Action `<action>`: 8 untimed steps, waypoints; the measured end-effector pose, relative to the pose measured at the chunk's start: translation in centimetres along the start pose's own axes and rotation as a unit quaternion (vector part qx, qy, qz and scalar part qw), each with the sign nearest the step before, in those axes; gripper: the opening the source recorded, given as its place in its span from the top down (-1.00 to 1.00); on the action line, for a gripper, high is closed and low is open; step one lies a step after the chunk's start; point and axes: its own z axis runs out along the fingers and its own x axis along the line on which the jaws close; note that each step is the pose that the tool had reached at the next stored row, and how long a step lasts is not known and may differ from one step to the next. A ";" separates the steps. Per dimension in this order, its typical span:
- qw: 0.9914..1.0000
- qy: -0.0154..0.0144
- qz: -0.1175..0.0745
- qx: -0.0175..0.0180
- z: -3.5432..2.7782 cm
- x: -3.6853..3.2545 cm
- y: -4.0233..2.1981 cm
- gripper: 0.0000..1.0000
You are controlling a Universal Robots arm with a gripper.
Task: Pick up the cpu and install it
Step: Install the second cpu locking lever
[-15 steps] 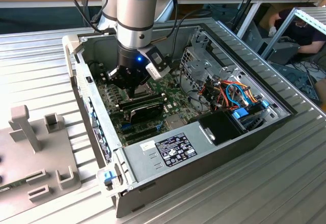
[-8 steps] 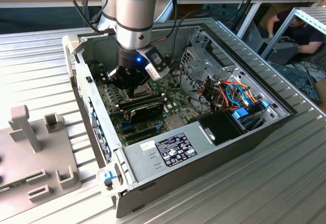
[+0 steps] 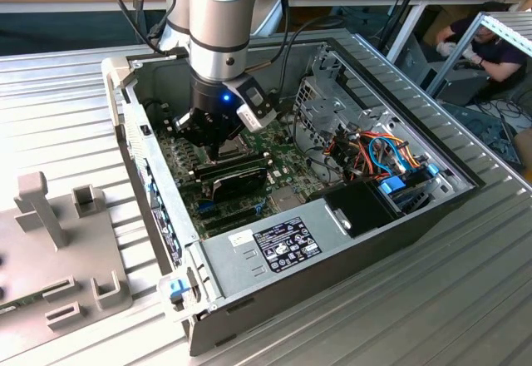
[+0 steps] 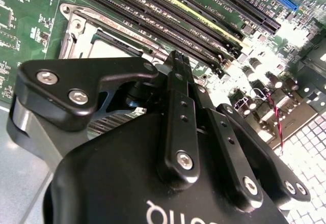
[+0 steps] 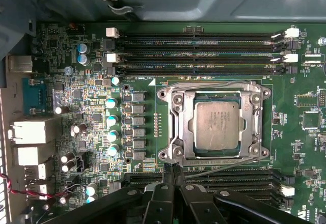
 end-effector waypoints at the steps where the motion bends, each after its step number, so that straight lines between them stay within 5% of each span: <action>1: 1.000 0.000 0.000 0.000 0.00 0.00 0.00 0.79; 8: 1.000 0.000 0.000 0.000 0.05 0.00 0.00 0.79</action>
